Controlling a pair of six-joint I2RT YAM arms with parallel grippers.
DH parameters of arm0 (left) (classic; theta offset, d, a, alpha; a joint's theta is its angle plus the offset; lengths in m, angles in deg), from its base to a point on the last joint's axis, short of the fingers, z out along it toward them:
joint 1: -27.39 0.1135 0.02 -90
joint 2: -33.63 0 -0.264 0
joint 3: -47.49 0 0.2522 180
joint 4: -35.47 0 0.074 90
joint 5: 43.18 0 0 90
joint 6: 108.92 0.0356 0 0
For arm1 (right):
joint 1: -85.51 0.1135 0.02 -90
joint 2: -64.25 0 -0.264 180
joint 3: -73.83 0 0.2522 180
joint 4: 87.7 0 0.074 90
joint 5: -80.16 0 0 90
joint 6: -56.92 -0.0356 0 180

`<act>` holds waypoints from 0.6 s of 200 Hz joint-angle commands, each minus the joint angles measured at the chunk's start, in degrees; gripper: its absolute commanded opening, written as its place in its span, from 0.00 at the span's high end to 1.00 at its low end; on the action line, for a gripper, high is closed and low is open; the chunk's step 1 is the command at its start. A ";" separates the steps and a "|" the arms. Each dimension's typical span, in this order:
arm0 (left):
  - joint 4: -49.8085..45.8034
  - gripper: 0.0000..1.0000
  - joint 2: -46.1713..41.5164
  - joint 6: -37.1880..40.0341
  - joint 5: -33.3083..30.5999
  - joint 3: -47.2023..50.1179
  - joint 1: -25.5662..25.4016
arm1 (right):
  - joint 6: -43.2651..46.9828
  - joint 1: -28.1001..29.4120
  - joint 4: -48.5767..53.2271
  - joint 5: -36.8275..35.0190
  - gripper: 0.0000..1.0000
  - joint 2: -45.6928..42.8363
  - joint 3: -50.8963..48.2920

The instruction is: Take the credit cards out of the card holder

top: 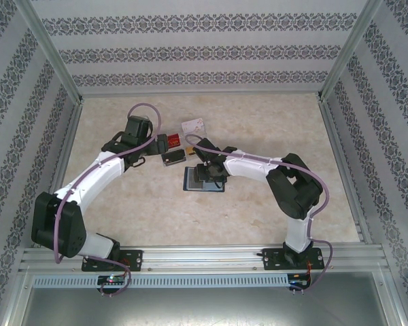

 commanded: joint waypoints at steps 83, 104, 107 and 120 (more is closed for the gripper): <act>5.90 0.02 -0.13 -18.54 21.40 7.48 0.40 | 0.43 -0.05 4.46 -1.85 0.52 3.46 1.41; 9.31 0.07 1.49 -20.61 25.52 8.86 0.01 | 0.36 -0.17 4.81 -3.37 0.53 3.32 0.84; 9.72 0.08 1.73 -20.93 26.05 9.04 -0.06 | 0.31 -0.14 4.72 -3.55 0.53 3.24 0.69; 10.61 0.13 2.47 -20.99 28.32 9.26 -0.79 | 0.18 -0.23 4.27 -3.70 0.54 2.88 0.04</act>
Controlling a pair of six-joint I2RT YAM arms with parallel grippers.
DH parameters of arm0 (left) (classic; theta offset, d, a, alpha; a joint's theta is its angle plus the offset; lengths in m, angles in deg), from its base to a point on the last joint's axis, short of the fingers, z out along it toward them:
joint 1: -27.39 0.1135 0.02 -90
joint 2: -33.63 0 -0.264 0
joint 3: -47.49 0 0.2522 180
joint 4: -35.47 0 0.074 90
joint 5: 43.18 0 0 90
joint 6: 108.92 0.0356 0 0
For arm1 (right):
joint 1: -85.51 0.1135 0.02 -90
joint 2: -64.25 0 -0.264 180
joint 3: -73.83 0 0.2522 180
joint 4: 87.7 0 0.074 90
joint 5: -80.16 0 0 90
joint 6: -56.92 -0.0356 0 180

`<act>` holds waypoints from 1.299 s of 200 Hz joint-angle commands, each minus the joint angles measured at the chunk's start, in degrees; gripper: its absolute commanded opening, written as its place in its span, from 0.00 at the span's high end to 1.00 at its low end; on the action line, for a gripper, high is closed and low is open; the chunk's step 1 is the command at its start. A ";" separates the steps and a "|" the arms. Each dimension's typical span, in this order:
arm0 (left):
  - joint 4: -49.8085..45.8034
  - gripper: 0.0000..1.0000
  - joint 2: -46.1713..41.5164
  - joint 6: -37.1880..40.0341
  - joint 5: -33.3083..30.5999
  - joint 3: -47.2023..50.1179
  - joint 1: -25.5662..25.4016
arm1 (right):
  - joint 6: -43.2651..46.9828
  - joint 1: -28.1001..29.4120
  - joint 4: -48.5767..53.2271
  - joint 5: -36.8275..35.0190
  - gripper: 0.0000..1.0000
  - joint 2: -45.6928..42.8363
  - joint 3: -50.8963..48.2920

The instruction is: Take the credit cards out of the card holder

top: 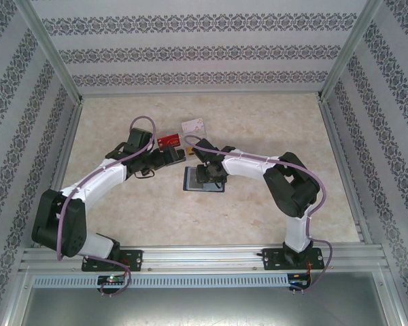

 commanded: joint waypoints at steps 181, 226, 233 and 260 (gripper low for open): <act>10.73 0.64 15.09 -2.24 14.88 -1.67 -8.81 | 0.69 -0.37 -0.62 -2.25 0.61 0.11 -4.07; 10.06 0.66 17.42 -1.82 15.57 -2.62 -9.13 | 0.43 -0.37 -0.98 -1.77 0.61 0.02 -4.33; 9.88 0.66 17.60 -1.81 15.50 -2.64 -9.15 | 0.43 -0.38 -0.98 -1.77 0.61 0.02 -4.33; 9.61 0.66 18.71 -1.63 16.83 -3.29 -9.24 | 0.43 -0.50 -0.98 -1.70 0.61 0.07 -4.29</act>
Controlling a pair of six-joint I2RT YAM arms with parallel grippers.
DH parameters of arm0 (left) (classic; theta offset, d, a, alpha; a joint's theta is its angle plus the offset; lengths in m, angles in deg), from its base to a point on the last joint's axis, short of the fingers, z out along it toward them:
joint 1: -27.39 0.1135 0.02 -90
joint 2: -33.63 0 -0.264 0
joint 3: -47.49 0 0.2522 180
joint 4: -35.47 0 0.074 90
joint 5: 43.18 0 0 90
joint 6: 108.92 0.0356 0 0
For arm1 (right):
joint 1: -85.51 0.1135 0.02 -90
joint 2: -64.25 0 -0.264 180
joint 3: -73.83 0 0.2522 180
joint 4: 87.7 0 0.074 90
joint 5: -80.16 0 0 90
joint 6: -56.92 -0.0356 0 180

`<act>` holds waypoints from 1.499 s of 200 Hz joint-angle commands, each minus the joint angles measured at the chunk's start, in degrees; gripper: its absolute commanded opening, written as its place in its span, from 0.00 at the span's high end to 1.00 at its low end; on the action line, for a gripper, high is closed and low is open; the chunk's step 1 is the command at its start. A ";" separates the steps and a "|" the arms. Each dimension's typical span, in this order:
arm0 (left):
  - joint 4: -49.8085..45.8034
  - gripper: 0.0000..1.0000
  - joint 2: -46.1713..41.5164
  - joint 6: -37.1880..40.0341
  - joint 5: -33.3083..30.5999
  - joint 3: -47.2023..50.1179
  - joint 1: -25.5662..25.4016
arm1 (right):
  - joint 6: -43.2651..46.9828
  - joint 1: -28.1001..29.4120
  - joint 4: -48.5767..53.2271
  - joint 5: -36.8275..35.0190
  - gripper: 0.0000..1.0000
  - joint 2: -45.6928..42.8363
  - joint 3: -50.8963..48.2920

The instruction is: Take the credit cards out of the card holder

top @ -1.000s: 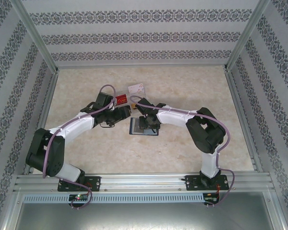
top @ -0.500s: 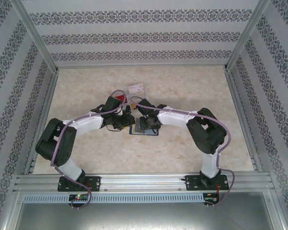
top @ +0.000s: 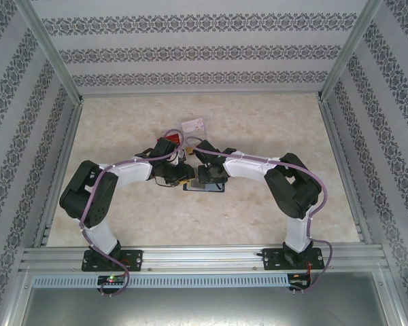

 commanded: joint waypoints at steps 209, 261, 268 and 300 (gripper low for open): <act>8.23 0.62 1.50 -1.87 12.15 -4.91 -4.00 | -0.13 -6.43 -13.83 -3.26 0.46 -22.82 -19.02; 5.01 0.42 2.80 -0.05 11.00 -7.89 -5.45 | -0.25 -8.38 -16.32 -5.75 0.36 -31.04 -24.74; 1.74 0.40 2.76 1.83 9.50 -8.75 -5.36 | -0.27 -8.42 -15.74 -5.71 0.34 -31.36 -24.71; -4.57 0.34 1.46 4.92 5.29 -9.70 -4.55 | -0.81 -8.58 -15.01 -3.36 0.34 -31.56 -24.40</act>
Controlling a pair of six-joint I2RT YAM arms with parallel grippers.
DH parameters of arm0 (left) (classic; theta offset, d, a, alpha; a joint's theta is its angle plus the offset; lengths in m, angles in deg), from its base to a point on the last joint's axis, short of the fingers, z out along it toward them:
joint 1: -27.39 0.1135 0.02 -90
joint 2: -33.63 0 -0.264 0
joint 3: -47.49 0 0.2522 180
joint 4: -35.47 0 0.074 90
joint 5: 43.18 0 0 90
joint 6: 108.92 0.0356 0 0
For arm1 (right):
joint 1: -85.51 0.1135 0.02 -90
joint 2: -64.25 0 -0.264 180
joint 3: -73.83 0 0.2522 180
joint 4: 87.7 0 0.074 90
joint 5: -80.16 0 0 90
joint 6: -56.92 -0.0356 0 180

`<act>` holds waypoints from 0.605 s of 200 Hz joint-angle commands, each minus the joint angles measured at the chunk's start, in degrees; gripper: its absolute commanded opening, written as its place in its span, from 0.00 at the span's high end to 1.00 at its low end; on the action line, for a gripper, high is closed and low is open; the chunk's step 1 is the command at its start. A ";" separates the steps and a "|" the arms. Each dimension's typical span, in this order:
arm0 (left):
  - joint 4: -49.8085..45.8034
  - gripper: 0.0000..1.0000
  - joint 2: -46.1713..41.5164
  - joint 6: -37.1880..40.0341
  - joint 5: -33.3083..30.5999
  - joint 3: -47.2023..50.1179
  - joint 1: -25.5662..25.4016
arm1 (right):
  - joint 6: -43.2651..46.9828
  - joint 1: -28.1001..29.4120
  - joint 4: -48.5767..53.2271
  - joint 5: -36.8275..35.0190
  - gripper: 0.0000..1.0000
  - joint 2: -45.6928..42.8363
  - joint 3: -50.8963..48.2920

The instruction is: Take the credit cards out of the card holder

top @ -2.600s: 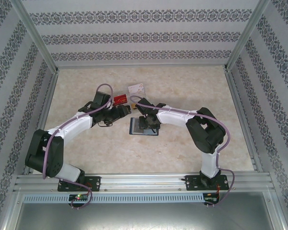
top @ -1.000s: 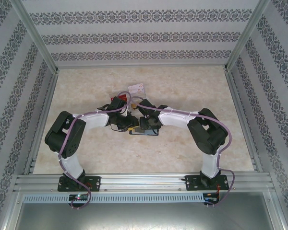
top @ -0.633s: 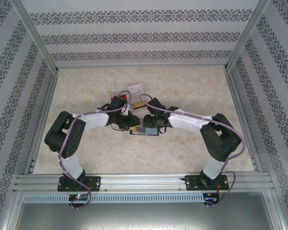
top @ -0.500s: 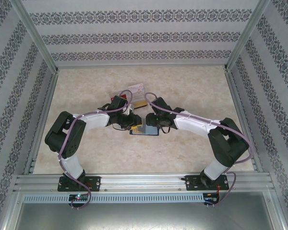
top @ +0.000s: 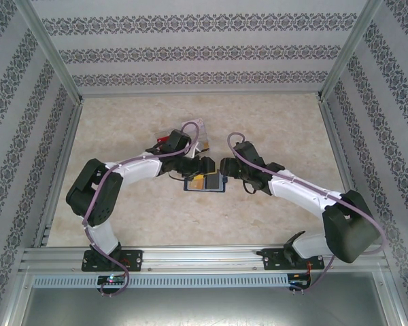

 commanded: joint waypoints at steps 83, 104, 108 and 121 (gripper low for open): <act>-6.42 0.56 0.58 1.24 -7.93 0.81 1.63 | -6.02 2.84 2.52 8.87 0.73 11.74 6.92; -5.80 0.61 1.50 0.81 -6.87 0.15 1.59 | -6.84 2.81 3.22 9.31 0.73 13.77 7.87; -5.78 0.61 1.71 0.80 -6.66 -0.04 1.58 | -6.95 2.85 3.28 9.38 0.74 14.03 8.03; -6.43 0.63 2.59 0.99 -5.89 -1.12 1.58 | -7.18 2.75 4.06 9.34 0.74 15.14 8.61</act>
